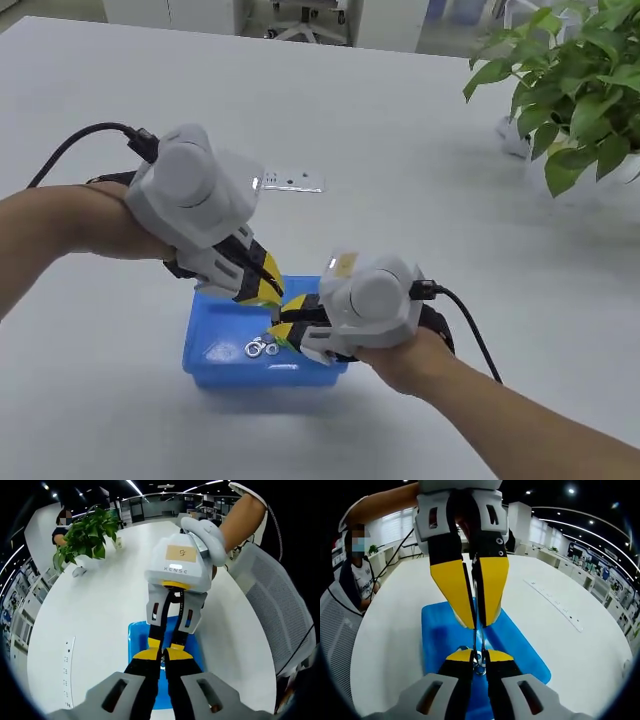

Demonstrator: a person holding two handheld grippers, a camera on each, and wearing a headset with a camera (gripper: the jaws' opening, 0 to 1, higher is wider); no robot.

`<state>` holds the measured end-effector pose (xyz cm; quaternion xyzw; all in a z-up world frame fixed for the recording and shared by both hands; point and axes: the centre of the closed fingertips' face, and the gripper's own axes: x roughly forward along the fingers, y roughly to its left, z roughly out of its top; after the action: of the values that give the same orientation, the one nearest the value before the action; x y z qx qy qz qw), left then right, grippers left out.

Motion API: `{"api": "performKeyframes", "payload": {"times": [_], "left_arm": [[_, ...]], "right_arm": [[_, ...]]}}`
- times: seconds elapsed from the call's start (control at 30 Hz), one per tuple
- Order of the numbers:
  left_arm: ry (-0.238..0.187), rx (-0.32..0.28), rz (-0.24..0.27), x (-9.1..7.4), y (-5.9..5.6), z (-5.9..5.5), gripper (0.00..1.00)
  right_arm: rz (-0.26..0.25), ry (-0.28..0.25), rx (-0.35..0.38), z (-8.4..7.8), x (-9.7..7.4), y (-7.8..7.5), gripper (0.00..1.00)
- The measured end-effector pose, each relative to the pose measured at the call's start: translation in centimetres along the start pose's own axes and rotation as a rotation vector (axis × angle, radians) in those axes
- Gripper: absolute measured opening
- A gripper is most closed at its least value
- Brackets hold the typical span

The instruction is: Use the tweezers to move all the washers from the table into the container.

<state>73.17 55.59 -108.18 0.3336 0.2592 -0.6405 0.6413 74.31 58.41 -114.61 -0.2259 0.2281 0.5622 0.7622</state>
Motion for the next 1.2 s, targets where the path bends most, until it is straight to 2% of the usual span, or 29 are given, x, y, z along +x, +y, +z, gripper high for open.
{"api": "performKeyframes", "payload": {"times": [0.3, 0.6, 0.93, 1.2], "left_arm": [[0.002, 0.004, -0.003, 0.0, -0.1, 0.1, 0.07], [0.001, 0.010, -0.001, -0.7, -0.3, 0.5, 0.07], [0.009, 0.027, 0.000, -1.9, -0.8, 1.4, 0.06], [0.015, 0.043, 0.000, -2.7, -1.8, 2.5, 0.06]], "right_arm": [[0.001, 0.004, 0.001, -0.1, -0.1, 0.0, 0.11], [0.002, -0.012, 0.000, 0.6, -0.6, 0.2, 0.11], [-0.002, -0.037, -0.005, 1.8, -1.6, 0.7, 0.12], [-0.002, -0.057, -0.018, 2.9, -2.7, 1.5, 0.13]]}}
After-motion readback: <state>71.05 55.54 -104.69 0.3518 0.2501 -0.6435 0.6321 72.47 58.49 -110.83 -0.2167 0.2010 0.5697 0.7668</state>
